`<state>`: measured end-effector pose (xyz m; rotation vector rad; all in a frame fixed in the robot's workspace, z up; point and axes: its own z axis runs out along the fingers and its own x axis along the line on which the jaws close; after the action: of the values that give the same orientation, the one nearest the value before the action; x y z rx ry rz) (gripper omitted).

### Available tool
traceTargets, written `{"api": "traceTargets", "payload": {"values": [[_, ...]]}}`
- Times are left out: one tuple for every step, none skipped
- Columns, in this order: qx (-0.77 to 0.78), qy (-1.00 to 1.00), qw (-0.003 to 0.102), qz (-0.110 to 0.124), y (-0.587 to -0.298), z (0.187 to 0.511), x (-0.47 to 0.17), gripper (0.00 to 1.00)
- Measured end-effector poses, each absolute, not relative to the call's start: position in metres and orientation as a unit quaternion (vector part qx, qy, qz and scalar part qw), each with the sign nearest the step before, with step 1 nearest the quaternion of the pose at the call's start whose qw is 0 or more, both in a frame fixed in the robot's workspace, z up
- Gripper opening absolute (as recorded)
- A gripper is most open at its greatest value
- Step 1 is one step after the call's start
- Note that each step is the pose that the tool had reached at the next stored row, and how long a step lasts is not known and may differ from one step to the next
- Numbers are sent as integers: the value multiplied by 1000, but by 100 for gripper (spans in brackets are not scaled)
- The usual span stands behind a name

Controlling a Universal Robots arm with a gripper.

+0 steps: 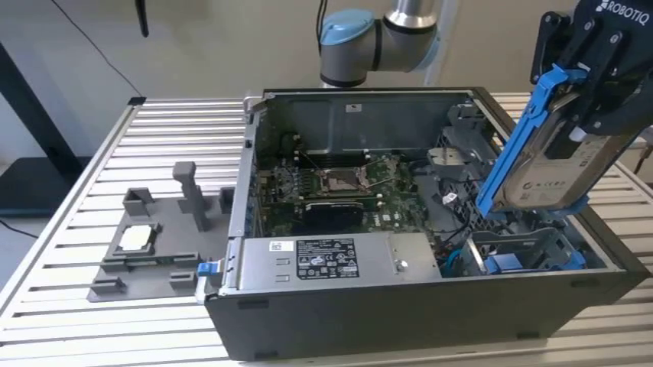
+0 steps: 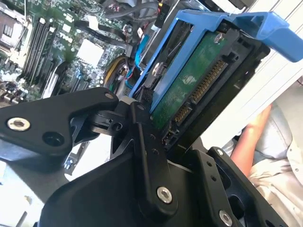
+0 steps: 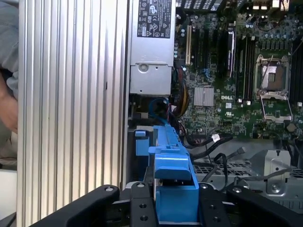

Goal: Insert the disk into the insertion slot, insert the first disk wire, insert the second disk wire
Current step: 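Insert the disk into the insertion slot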

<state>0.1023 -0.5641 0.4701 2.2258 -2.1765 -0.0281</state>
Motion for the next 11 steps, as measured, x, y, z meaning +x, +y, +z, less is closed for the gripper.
{"api": "traceTargets", "payload": {"values": [[715, -699, 14, -9, -564, 470, 102, 33], [715, -699, 14, -9, -564, 470, 102, 33], [715, -699, 14, -9, -564, 470, 102, 33], [715, -699, 14, -9, -564, 469, 102, 33], [715, -699, 14, -9, -564, 469, 102, 33], [715, -699, 14, -9, -564, 469, 102, 33], [715, -699, 14, -9, -564, 469, 102, 33], [715, -699, 14, -9, -564, 469, 102, 33], [715, -699, 14, -9, -564, 468, 102, 33], [715, -699, 14, -9, -564, 468, 102, 33], [715, -699, 14, -9, -564, 468, 102, 33]]}}
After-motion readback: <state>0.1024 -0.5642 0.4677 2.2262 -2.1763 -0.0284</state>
